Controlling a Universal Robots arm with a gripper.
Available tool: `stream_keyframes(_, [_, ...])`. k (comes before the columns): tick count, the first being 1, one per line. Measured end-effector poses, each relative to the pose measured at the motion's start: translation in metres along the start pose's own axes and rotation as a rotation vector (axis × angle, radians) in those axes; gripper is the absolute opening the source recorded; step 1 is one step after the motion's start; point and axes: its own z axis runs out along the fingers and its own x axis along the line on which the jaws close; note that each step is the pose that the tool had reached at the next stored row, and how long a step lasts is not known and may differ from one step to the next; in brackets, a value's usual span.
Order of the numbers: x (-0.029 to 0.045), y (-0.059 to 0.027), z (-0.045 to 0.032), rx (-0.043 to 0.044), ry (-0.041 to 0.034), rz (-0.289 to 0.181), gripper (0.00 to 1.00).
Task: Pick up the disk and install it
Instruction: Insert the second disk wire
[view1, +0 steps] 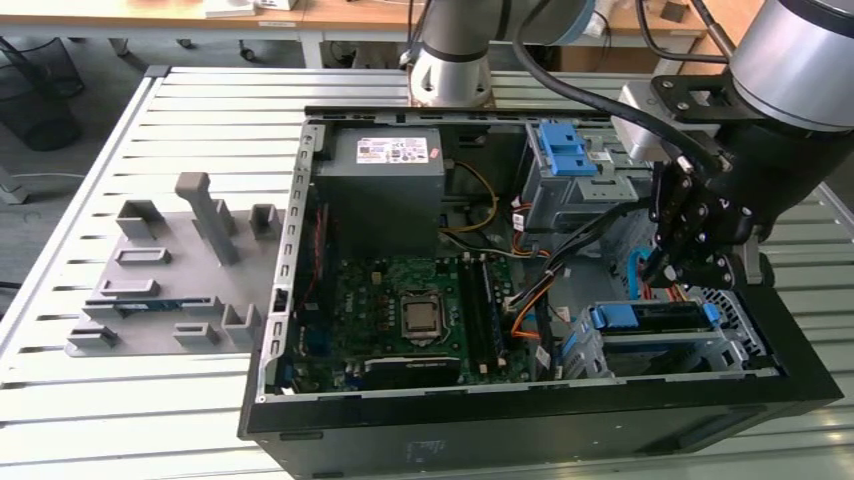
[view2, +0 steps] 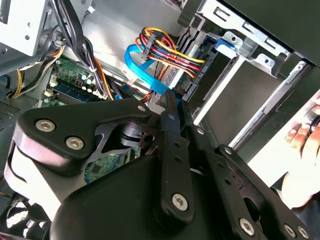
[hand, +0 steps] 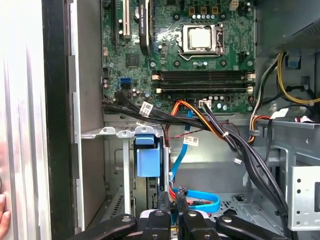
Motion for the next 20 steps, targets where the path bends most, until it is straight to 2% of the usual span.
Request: stream_keyframes(20, [0.0031,-0.0001,0.0014,0.0000,0.0003,0.000,0.16])
